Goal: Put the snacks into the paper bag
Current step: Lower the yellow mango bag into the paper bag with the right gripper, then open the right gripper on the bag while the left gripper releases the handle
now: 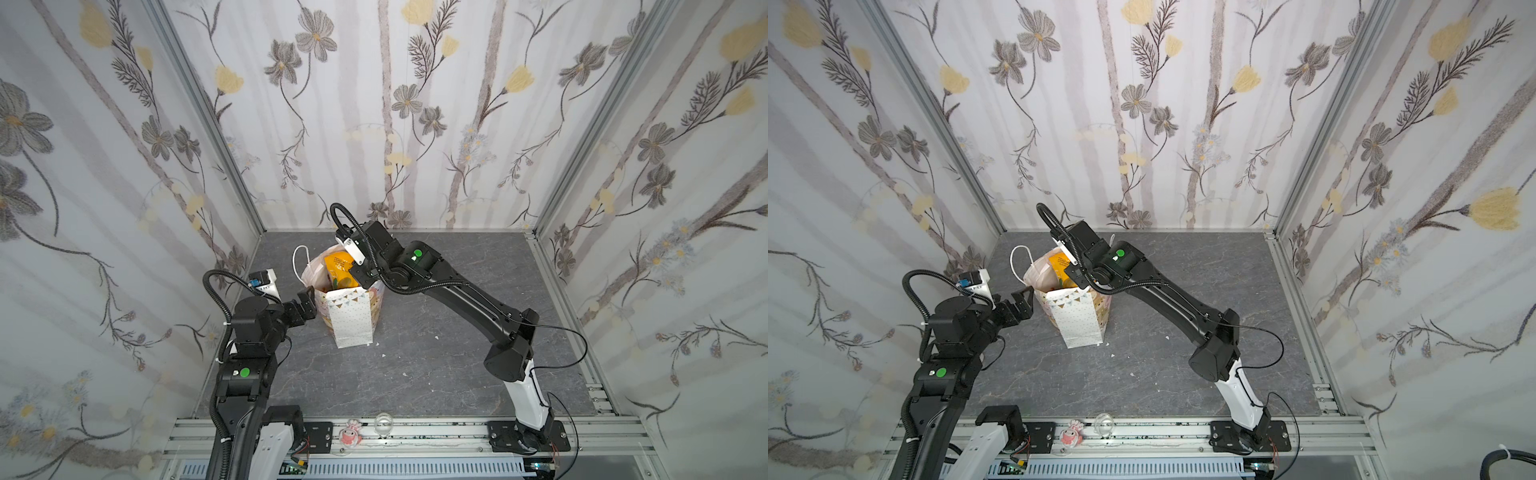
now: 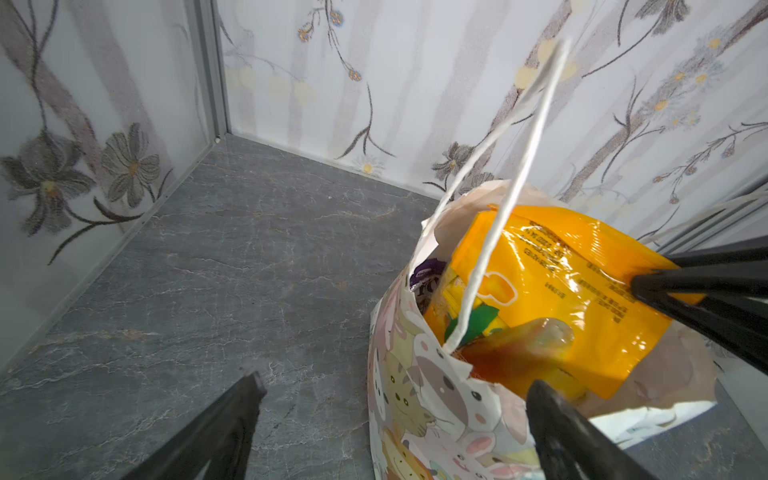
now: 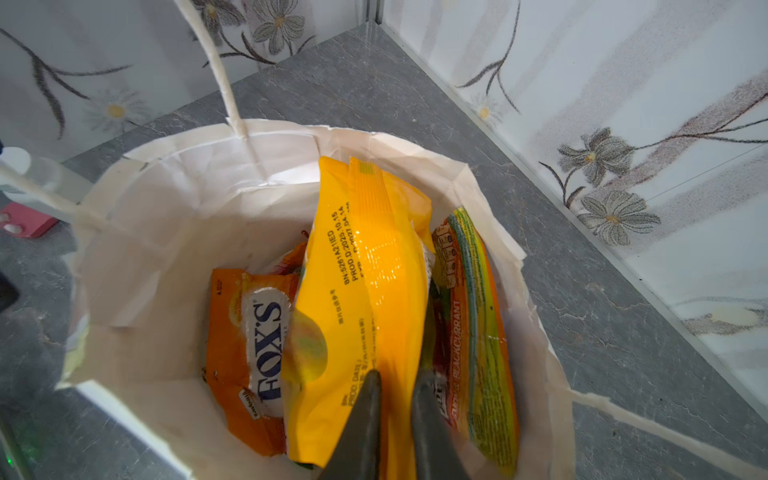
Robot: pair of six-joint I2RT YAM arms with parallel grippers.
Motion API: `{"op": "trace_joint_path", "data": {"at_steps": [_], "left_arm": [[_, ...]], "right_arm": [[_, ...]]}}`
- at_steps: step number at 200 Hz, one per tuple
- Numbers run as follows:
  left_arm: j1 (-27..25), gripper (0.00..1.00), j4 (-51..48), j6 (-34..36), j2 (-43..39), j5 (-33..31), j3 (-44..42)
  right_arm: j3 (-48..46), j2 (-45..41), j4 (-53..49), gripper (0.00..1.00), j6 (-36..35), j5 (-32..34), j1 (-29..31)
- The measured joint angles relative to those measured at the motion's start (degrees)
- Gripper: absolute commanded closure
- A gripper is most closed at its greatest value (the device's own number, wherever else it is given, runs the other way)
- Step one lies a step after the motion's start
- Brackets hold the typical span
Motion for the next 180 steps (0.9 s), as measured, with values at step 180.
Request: {"op": "trace_joint_path", "data": {"at_steps": [180], "left_arm": [[0.09, 0.0, -4.0, -1.11, 4.31, -0.55, 9.22]], "right_arm": [[0.35, 6.34, 8.48, 0.77, -1.99, -0.76, -3.67]]}}
